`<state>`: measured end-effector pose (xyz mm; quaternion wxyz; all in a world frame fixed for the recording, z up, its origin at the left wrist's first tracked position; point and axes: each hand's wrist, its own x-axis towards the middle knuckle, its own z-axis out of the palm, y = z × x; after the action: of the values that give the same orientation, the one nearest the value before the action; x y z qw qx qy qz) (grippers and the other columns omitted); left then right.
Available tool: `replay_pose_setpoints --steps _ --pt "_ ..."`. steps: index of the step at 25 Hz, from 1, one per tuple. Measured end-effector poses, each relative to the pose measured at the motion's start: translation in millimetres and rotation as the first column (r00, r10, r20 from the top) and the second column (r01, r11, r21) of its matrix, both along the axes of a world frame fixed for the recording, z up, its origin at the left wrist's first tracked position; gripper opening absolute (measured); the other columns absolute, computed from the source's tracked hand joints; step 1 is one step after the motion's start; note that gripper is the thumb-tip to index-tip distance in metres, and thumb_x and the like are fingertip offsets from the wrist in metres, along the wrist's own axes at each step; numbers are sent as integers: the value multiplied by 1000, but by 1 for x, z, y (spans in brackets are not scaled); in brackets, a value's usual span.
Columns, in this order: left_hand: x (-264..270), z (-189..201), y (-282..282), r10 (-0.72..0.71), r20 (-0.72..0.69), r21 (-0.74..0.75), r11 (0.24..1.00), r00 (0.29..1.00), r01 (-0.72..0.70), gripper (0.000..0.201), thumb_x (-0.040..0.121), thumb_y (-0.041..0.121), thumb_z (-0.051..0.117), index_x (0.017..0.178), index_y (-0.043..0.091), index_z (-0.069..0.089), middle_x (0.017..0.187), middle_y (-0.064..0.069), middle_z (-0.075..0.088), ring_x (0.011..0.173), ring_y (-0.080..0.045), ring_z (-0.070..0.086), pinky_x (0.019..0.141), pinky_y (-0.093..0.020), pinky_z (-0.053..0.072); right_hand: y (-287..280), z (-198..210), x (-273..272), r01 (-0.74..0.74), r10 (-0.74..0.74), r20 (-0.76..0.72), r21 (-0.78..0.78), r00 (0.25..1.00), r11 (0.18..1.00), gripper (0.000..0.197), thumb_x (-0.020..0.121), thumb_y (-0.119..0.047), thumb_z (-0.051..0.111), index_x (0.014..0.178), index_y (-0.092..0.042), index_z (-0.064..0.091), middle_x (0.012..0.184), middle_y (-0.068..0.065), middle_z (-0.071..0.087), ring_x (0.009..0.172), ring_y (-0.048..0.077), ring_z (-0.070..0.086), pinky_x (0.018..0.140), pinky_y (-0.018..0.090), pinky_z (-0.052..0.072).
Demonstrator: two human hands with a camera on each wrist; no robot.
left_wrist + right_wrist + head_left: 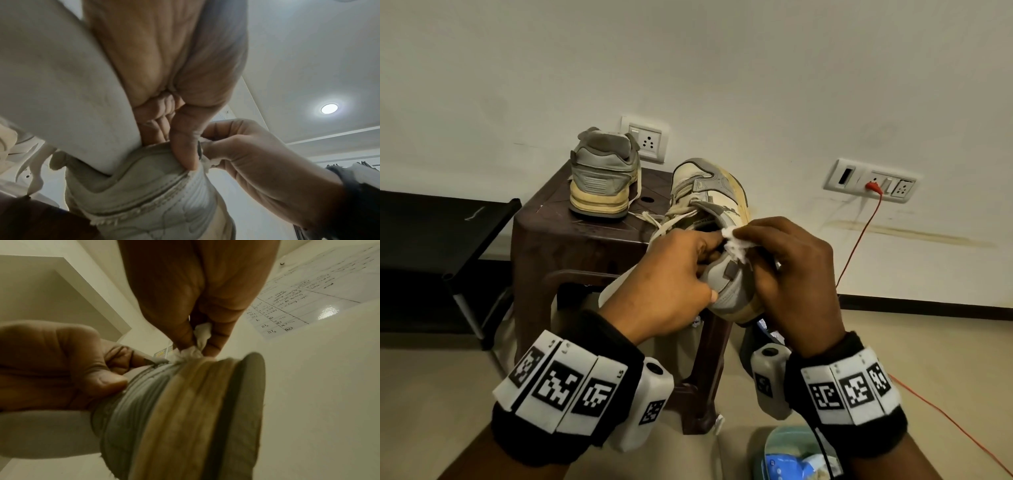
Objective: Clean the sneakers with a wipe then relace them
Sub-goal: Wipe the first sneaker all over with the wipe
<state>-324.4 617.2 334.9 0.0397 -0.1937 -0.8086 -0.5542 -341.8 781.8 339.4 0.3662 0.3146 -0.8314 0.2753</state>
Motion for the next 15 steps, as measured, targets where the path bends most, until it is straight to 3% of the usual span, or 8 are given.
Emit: replay_pose_setpoints --steps 2,4,7,10,15 --pt "0 1 -2 -18 -7 -2 1000 1000 18 59 69 -11 68 117 23 63 109 5 71 103 -12 67 87 -42 56 2 -1 8 -56 60 -22 128 998 990 23 83 -14 59 102 -10 70 100 8 67 93 20 62 80 31 55" --pt "0 2 -4 -24 -9 2 1000 1000 24 58 71 -9 68 120 22 61 110 4 70 105 -12 66 89 -42 55 1 -3 16 -89 102 -41 239 994 967 22 81 -12 62 101 -10 71 101 8 67 95 22 61 80 33 54" --pt "2 3 -11 -31 16 115 993 999 29 58 79 -10 65 119 31 58 112 8 70 107 -7 65 92 -34 53 -7 -19 27 -102 133 -77 314 988 944 26 84 -13 53 103 -10 70 102 7 67 93 21 61 78 31 53" --pt "7 10 -15 -91 62 267 961 994 71 65 76 -17 65 102 42 56 104 16 70 102 -3 66 81 -21 55 -11 -25 26 -2 32 -153 189 988 982 24 86 -13 54 102 -4 70 101 12 67 92 24 62 77 35 53" --pt "12 18 -9 -155 54 370 921 987 124 69 75 -27 56 98 38 56 99 21 71 97 -1 67 73 -16 54 -14 -1 20 80 -81 -244 -13 966 997 24 85 -12 55 99 0 70 97 15 67 92 26 61 80 31 52"
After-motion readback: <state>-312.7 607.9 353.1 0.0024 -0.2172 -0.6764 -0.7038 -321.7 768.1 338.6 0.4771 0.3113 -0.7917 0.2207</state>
